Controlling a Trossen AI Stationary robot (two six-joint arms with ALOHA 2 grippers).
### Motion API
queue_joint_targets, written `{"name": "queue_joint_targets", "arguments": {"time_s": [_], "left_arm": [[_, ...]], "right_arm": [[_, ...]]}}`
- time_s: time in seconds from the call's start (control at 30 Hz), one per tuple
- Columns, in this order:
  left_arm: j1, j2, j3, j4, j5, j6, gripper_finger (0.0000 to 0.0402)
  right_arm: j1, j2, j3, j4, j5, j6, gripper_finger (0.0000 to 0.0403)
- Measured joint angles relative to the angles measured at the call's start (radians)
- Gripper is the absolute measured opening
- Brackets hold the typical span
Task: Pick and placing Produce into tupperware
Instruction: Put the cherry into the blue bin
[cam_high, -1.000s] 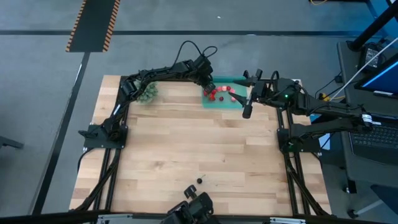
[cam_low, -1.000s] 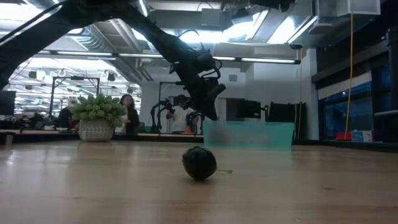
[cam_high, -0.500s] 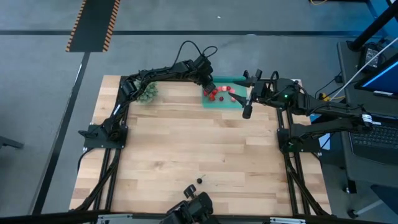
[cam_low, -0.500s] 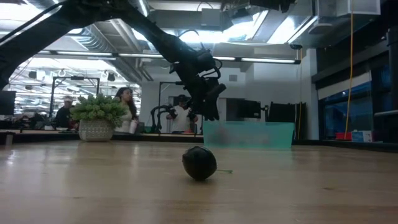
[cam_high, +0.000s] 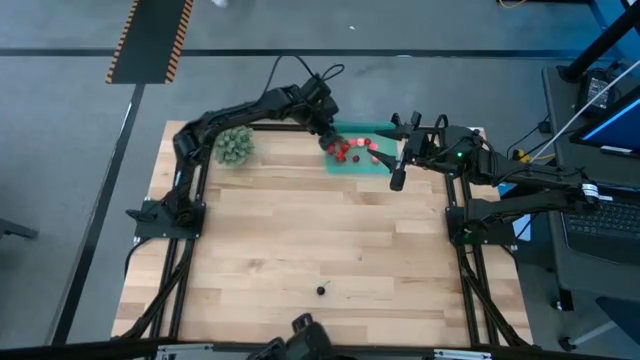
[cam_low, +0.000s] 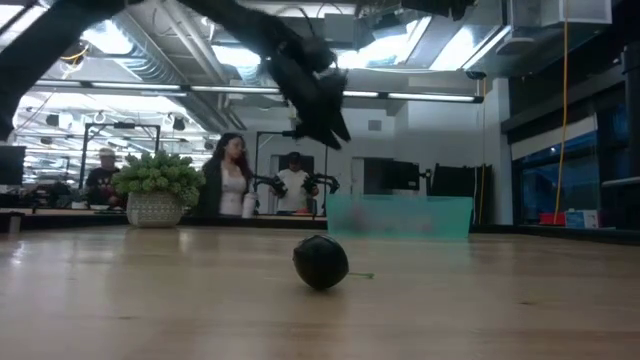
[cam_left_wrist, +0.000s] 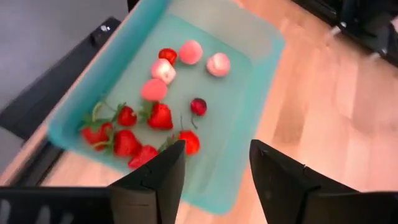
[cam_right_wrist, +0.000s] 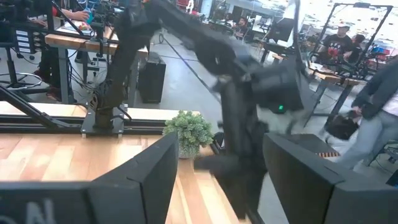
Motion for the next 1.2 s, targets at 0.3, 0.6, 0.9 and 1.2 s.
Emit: {"name": "queue_joint_targets", "arguments": {"time_s": [0.3,0.6,0.9,1.2], "left_arm": [[-0.069,-0.161,0.001,-0.272,-0.056,0.076,0.0164],[-0.180,-0.266,0.000,-0.532,-0.119,0.102,0.0165],[-0.288,-0.385,0.000,-0.646,-0.229,0.069,0.0160],[-0.373,-0.537,-0.075,-0.663,-0.335,0.007,0.0165]], "right_arm": [[0.000,0.000,0.000,-0.004,-0.001,0.000,0.0236],[0.000,0.000,0.000,-0.079,-0.008,0.068,0.0236],[0.057,0.014,0.000,-0.136,-0.144,0.163,0.0236],[0.224,0.103,0.000,-0.186,-0.146,0.181,0.0236]]}}
